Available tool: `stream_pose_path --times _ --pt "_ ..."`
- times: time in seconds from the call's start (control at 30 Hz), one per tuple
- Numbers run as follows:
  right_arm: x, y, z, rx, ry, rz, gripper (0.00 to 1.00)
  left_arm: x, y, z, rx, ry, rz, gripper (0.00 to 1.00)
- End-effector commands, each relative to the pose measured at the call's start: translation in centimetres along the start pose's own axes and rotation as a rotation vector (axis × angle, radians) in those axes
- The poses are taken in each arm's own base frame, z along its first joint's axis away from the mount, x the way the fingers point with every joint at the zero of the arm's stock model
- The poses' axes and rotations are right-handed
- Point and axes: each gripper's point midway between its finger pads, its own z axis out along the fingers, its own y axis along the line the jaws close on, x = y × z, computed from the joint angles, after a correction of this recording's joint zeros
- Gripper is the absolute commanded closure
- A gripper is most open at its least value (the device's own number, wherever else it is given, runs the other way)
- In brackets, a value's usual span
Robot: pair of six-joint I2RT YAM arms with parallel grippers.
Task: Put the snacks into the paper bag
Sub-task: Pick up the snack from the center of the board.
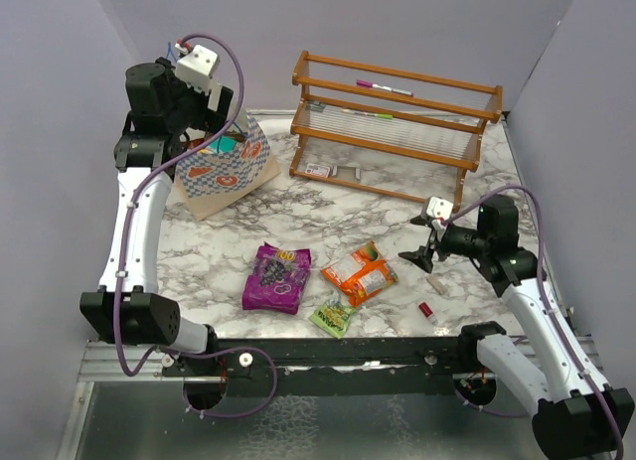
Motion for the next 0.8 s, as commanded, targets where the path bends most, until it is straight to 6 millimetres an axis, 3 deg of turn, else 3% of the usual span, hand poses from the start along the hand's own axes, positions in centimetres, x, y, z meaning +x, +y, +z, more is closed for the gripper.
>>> stream_pose_path --times 0.0,0.47,0.77 --pt "0.0 0.1 0.2 -0.039 0.011 0.0 0.19 -2.0 -1.3 -1.5 0.066 -0.074 -0.04 0.01" --pt "5.4 1.6 1.5 -0.157 0.191 -0.019 0.24 -4.7 -6.9 -3.8 0.223 -0.146 -0.068 0.01" --pt "10.3 5.1 4.3 -0.284 0.377 -0.03 0.25 -7.0 -9.8 -5.1 0.267 -0.179 0.005 0.01"
